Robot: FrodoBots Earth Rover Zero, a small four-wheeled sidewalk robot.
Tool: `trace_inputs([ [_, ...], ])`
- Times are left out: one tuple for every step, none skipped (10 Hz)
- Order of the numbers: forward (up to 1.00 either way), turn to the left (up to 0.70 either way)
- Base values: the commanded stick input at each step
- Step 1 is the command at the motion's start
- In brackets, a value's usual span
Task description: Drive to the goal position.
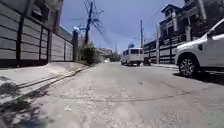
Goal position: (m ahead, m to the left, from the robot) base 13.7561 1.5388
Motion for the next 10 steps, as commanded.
trace_inputs([
  [1.0,0.03],
  [1.0,0.03],
  [1.0,0.03],
  [1.0,0.03],
  [1.0,0.03],
  [1.0,0.03],
  [1.0,0.03],
  [1.0,0.03],
  [1.0,0.03],
  [1.0,0.03],
])
